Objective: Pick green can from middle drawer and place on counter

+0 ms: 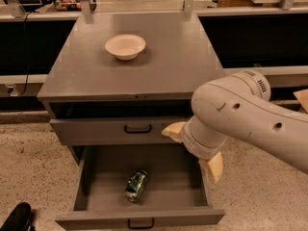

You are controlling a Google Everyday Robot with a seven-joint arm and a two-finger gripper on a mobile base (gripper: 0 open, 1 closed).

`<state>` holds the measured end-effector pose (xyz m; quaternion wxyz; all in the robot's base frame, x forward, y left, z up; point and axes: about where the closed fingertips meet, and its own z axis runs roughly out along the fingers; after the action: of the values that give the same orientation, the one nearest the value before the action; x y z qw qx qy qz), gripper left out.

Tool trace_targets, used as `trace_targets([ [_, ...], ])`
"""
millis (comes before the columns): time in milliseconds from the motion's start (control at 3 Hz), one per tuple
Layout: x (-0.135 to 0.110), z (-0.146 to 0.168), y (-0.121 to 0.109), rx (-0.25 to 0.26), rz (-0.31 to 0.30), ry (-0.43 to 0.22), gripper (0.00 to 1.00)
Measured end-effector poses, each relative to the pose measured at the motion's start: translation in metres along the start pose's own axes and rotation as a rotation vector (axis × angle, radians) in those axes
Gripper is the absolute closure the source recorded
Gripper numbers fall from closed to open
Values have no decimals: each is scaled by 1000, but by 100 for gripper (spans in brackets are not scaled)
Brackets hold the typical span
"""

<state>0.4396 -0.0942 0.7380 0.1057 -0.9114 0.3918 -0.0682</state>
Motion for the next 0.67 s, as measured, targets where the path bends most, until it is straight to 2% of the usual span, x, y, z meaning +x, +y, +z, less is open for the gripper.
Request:
trace_targets([
  [333, -20, 39, -8, -103, -127, -14, 0],
  [667, -56, 102, -15, -198, -358, -55, 0],
])
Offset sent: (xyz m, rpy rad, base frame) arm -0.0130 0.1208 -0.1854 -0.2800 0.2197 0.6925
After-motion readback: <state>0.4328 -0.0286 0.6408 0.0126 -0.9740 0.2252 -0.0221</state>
